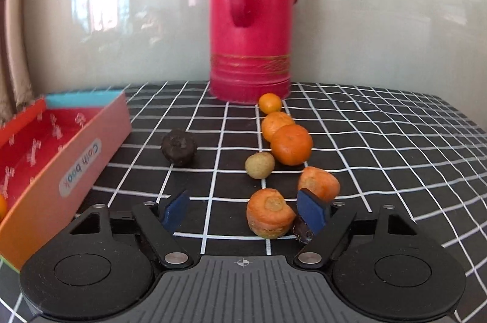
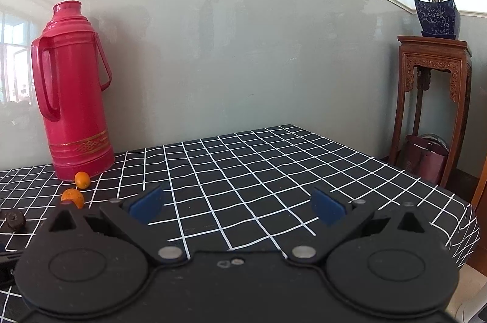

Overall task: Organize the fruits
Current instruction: 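Move the left tool back to the carrot chunk and grasp it, then carry the carrot chunk with the left tool into the box and release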

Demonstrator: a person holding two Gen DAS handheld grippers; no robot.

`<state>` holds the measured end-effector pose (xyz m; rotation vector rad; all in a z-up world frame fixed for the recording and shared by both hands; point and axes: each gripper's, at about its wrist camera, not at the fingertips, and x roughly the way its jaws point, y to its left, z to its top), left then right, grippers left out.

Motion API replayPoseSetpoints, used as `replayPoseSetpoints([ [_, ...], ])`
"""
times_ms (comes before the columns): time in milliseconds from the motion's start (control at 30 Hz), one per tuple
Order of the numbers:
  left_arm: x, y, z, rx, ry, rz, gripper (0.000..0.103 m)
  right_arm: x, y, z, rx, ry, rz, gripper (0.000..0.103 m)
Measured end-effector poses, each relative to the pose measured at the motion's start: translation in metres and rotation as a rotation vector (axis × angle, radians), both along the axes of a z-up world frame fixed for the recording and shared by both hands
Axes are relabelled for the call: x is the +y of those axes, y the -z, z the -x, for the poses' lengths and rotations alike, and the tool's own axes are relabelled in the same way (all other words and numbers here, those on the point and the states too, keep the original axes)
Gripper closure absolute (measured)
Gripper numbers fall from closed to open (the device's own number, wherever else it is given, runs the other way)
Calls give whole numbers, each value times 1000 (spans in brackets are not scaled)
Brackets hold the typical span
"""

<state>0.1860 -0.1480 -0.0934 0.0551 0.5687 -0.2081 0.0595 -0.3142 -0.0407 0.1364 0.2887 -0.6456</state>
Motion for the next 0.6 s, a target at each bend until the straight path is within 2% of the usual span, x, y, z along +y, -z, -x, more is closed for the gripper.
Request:
replayPoseSetpoints([
  [133, 3, 1, -2, 30, -5, 30, 35, 0, 1, 0, 3, -10, -17, 6],
  [200, 1, 1, 2, 19, -2, 1, 39, 1, 1, -1, 4, -17, -18, 6],
  [233, 0, 2, 2, 24, -7, -20, 44, 2, 1, -1, 4, -21, -18, 6],
  [300, 6, 7, -3, 70, -20, -14, 50, 2, 1, -2, 6, -26, -19, 6],
  [533, 6, 8, -4, 56, -33, -46, 52, 3, 3, -4, 10, -50, -33, 6],
  [600, 5, 8, -4, 53, -24, -47, 58, 4, 3, -3, 10, -56, -31, 6],
])
